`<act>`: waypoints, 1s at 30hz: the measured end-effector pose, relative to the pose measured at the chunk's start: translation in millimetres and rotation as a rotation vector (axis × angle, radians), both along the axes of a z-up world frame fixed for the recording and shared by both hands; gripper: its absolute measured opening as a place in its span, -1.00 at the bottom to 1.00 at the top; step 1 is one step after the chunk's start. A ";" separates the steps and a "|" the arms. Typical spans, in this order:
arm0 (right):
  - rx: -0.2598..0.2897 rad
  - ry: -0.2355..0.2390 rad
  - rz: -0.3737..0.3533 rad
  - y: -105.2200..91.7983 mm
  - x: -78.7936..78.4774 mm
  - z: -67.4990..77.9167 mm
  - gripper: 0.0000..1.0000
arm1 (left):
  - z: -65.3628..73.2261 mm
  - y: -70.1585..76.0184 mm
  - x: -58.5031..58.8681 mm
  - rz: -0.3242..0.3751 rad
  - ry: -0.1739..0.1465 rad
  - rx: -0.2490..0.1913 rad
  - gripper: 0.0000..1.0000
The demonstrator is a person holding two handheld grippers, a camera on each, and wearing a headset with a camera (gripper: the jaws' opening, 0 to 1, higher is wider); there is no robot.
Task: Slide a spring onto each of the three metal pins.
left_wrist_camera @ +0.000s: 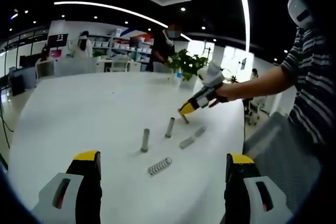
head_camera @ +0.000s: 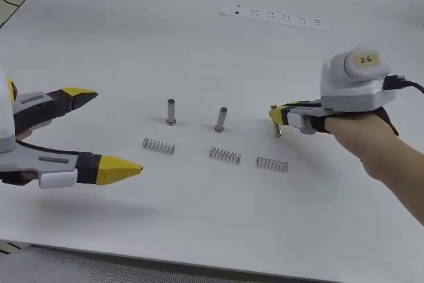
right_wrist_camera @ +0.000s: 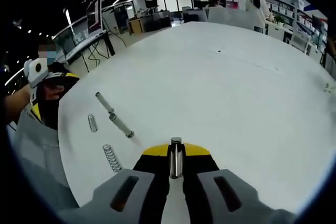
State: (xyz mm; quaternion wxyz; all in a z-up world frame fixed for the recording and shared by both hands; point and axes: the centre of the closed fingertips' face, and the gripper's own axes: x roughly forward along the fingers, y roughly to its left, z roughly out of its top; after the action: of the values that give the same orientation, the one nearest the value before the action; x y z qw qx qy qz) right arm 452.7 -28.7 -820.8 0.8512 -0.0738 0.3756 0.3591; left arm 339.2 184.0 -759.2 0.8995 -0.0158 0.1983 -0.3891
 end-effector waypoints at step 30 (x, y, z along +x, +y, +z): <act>0.014 -0.114 0.043 2.8 -6.9 7.8 -0.89 | 0.3 5.9 7.2 0.014 -0.025 -0.004 0.93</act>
State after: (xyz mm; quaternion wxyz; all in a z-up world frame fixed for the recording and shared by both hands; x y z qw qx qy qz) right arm 445.8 -25.9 -813.0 0.8638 -0.0964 0.3221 0.3752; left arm 346.4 189.9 -758.9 0.9045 -0.0143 0.1863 -0.3834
